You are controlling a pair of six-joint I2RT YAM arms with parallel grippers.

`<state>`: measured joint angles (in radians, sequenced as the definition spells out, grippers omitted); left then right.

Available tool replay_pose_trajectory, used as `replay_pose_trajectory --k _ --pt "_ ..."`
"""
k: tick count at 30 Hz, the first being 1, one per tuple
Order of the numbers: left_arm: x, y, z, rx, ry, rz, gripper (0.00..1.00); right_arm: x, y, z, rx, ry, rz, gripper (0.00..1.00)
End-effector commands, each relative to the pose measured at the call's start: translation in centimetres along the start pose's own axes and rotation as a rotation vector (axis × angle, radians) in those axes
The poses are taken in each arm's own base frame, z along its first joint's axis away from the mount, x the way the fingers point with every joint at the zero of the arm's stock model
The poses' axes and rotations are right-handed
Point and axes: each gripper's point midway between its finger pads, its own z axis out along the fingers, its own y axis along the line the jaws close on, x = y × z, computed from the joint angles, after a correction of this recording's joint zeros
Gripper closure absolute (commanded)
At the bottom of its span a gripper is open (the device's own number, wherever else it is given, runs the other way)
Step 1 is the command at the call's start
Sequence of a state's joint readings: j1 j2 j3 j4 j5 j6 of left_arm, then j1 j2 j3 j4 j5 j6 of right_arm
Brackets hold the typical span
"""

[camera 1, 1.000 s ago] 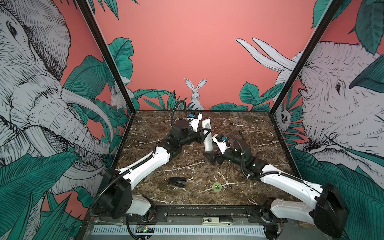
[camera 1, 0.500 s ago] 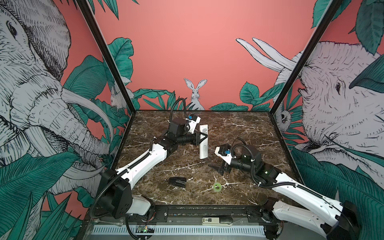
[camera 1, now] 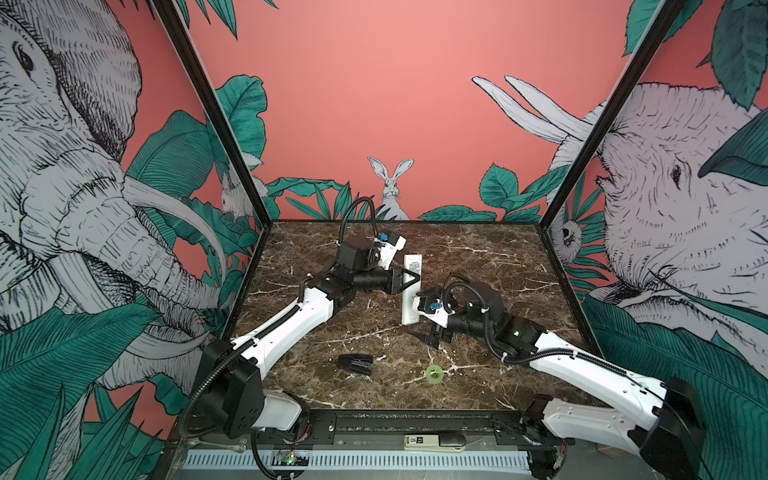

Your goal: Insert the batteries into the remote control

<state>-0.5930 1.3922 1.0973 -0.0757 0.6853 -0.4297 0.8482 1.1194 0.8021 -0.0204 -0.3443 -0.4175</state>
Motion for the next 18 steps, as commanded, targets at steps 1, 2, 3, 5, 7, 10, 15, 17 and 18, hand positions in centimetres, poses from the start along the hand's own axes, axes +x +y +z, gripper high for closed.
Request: replay_pose_trajectory --k 1,2,3,5,7,10,15,17,18 --pt "-1.2 -2.3 -0.9 0.078 -0.038 0.037 1.0 -1.1 -0.6 0.1 0.021 -0.017 -0.036 0.03" --pt "-1.2 -2.3 -0.8 0.084 -0.037 0.037 1.0 -1.2 -0.6 0.1 0.022 -0.018 -0.038 0.03" --pt "-1.3 -2.4 -0.8 0.09 -0.036 0.037 1.0 -1.2 -0.6 0.1 0.025 -0.02 -0.036 0.03" --pt "-1.2 -2.5 -0.6 0.101 -0.03 0.03 1.0 -1.1 -0.7 0.2 0.029 -0.015 -0.035 0.04" --pt "-1.2 -2.6 -0.6 0.112 -0.029 0.026 1.0 -0.9 -0.7 0.4 0.031 -0.007 -0.036 0.04" --pt "-1.3 -2.7 -0.6 0.114 -0.033 0.027 1.0 -0.7 -0.5 0.7 0.023 0.007 -0.042 0.04" --pt "-1.2 -2.7 -0.7 0.114 -0.031 0.024 1.0 -0.8 -0.2 1.0 0.026 0.014 -0.066 0.05" --pt "-1.2 -2.7 -0.7 0.113 -0.031 0.022 1.0 -1.0 -0.1 1.1 0.028 0.011 -0.076 0.05" --pt "-1.2 -2.7 -0.7 0.114 -0.033 0.025 1.0 -1.1 -0.2 1.1 0.031 0.009 -0.081 0.05"
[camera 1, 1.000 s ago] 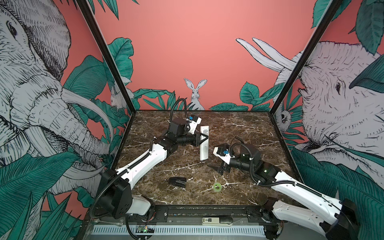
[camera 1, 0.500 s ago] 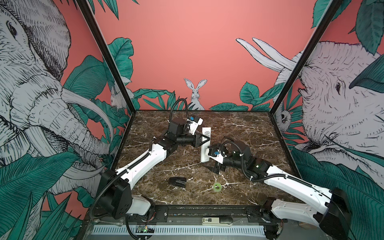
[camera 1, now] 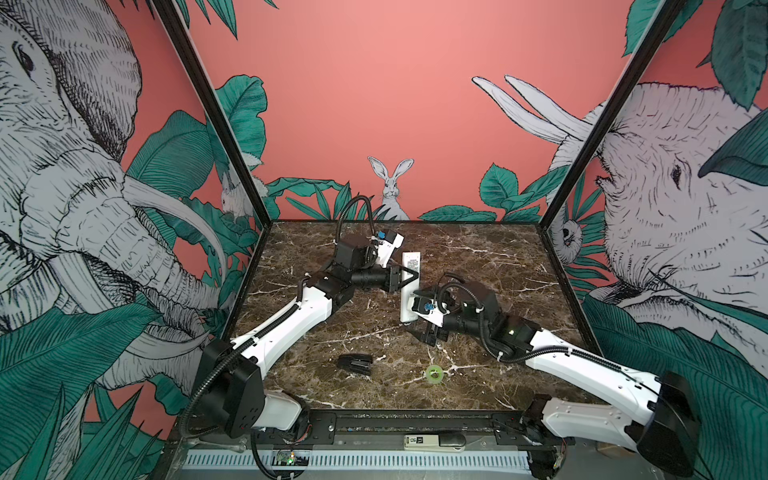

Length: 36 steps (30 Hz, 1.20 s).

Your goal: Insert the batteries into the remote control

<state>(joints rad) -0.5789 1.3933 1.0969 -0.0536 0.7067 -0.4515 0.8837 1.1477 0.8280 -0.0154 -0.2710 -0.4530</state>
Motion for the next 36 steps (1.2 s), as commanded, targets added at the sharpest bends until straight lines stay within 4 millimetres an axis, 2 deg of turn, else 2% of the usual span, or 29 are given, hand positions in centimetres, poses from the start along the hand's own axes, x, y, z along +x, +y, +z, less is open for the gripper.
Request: replay_pose_trajectory --k 1,11,27,36 --pt "-0.6 -2.7 -0.5 0.097 -0.017 0.036 1.0 -0.8 0.1 0.4 -0.001 -0.013 -0.033 0.05" --pt "-0.6 -3.0 -0.7 0.102 -0.019 0.039 1.0 -0.7 -0.3 0.7 0.041 0.01 -0.06 0.04" --pt "-0.5 -3.0 -0.7 0.106 -0.019 0.037 1.0 -1.8 0.1 0.3 0.067 -0.037 -0.087 0.02" --pt "-0.6 -3.1 -0.6 0.111 -0.02 0.04 1.0 -1.5 0.1 0.1 0.085 -0.038 -0.086 0.01"
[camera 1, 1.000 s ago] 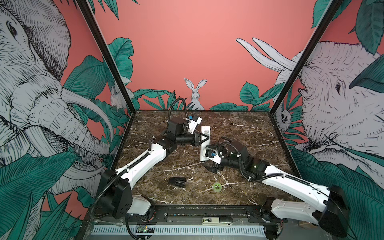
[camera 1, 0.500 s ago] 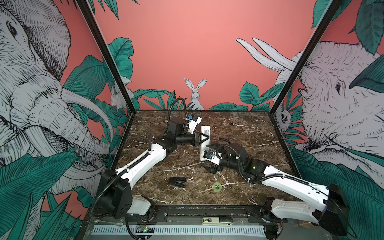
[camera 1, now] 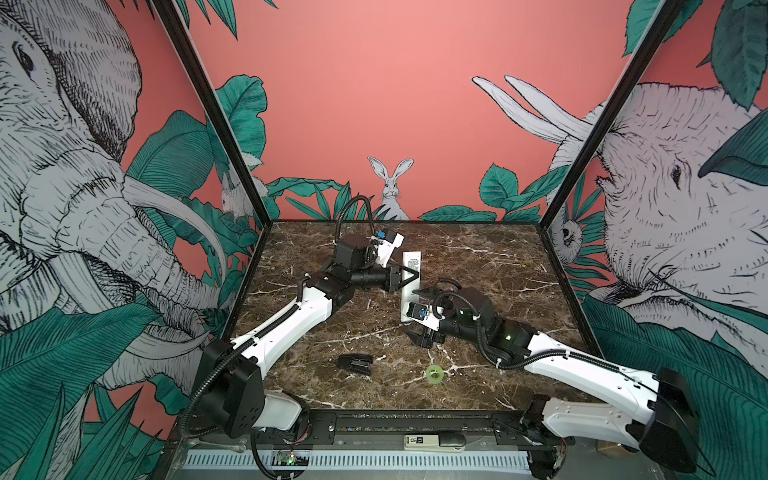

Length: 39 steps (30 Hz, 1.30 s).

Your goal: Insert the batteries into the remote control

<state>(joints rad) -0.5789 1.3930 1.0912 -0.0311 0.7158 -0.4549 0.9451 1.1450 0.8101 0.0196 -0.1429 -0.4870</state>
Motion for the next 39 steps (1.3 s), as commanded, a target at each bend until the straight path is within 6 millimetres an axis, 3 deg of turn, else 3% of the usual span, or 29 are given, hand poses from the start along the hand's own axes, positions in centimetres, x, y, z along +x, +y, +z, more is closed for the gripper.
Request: replay_pose_trajectory --k 1,19,33,39 --pt "-0.5 -2.9 -0.7 0.101 -0.013 0.031 1.0 -1.4 -0.1 -0.3 0.018 -0.064 -0.021 0.01" --pt "-0.4 -3.0 -0.7 0.105 -0.016 0.024 1.0 -2.1 -0.1 -0.8 0.024 -0.105 -0.012 0.0" --pt "-0.6 -3.2 -0.8 0.107 -0.024 0.037 1.0 0.1 1.4 0.2 -0.052 -0.015 0.003 0.03" --pt "-0.8 -3.0 -0.7 0.104 -0.024 0.04 1.0 1.0 2.1 0.3 -0.093 0.042 -0.003 0.11"
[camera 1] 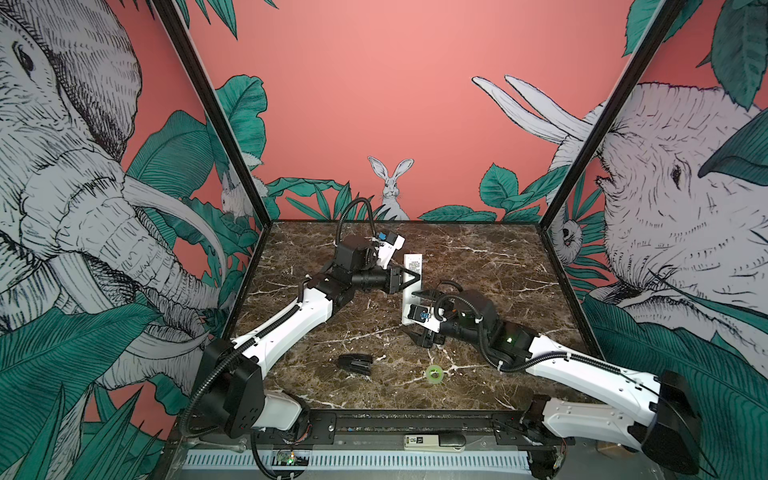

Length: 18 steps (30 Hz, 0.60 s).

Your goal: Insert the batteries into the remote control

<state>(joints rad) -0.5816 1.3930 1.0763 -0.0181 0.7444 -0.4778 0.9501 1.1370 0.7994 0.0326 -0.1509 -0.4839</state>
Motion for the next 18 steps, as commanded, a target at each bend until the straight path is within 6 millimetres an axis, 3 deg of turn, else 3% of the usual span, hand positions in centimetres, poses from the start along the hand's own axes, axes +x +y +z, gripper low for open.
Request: replay_pose_trajectory --k 1,18 --pt "-1.3 -2.8 -0.9 0.075 -0.039 0.067 1.0 1.4 2.0 0.4 -0.096 0.069 -0.006 0.13" --pt "-1.9 -1.8 -1.8 0.015 -0.066 0.08 1.0 0.9 2.8 -0.2 -0.161 0.072 0.016 0.46"
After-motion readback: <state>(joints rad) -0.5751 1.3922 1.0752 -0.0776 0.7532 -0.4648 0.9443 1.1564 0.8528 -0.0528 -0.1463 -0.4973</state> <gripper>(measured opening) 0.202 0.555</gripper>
